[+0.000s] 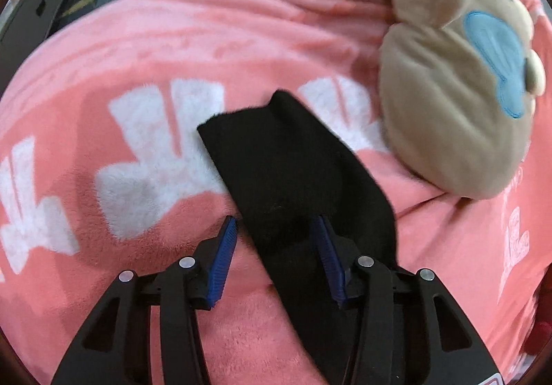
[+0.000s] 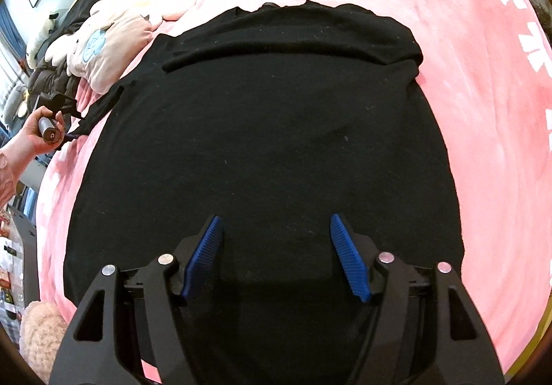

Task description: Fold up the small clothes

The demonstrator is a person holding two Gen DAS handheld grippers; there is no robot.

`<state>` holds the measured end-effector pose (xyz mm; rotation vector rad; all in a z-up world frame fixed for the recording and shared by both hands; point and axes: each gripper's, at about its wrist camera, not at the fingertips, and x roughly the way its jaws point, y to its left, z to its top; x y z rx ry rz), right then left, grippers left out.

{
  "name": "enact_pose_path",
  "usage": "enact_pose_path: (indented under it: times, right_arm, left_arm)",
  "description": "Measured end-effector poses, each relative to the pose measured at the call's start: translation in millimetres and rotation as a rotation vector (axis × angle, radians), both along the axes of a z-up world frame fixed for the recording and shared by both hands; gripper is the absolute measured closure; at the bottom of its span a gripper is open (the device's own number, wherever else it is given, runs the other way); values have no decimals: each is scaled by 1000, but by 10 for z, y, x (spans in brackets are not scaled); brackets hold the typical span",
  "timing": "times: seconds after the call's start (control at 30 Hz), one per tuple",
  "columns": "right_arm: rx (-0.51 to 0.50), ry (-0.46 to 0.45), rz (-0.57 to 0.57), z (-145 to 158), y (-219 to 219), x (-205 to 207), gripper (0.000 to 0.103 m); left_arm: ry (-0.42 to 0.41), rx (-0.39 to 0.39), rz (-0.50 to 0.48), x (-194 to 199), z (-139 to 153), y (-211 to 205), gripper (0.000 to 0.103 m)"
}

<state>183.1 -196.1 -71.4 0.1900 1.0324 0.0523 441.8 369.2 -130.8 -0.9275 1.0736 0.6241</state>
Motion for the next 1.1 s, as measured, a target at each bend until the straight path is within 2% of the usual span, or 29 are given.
enact_pose_path:
  times: [0.1,0.13,0.17,0.3,0.37,0.4,0.43,0.53,0.6,0.63,0.7,0.77,0.8,0.87,0.97,1.1]
  right_arm:
    - [-2,7,-4,-12,9,19,39]
    - [1,8,-5,-14,11,26,39]
    - [1,9,-3,-15,14,31,39]
    - [6,4,-6,-3,7,43,39]
    - [14,-1,-14,4,-19,38,39]
    - [19,-2,-19,5,-39,35,39]
    - [24,-4,-26,9,-55,28,39]
    - [48,-17,-54,43,-145,-16,39]
    - [57,-28,-73,84,-214,-55,39]
    - [60,-34,-83,112,-258,-75,39]
    - [64,-42,-103,161,-370,-130,39]
    - [56,-47,-120,192,-482,-181,39]
    - [54,-49,-127,202,-539,-204,39]
    - [50,-53,-148,234,-677,-236,39]
    - [34,-70,-175,312,-957,-262,39]
    - [33,-102,-162,444,-1193,-24,39]
  left_arm:
    - [-19,37,-46,70,-7,-21,63]
    - [-41,69,-94,118,27,-53,97]
    - [-52,88,-144,164,56,-87,101]
    - [-207,202,-263,164,520,-392,102]
    - [-300,287,-362,151,962,-738,102]
    - [-334,307,-397,122,1124,-882,102]
    - [-398,330,-452,81,1406,-1136,102]
    - [-549,314,-594,-17,2038,-1865,102]
    - [-629,291,-698,-130,2356,-2365,102]
    - [-675,271,-774,-212,2512,-2745,102]
    - [-704,236,-899,-311,2650,-3323,101]
    - [-678,198,-1020,-444,2590,-3982,96]
    - [-645,192,-1082,-522,2455,-4342,92]
    - [-577,205,-1144,-668,2190,-4746,46]
    - [-488,191,-1186,-977,1725,-5097,45]
    - [-394,255,-1211,-1359,1294,-5060,43]
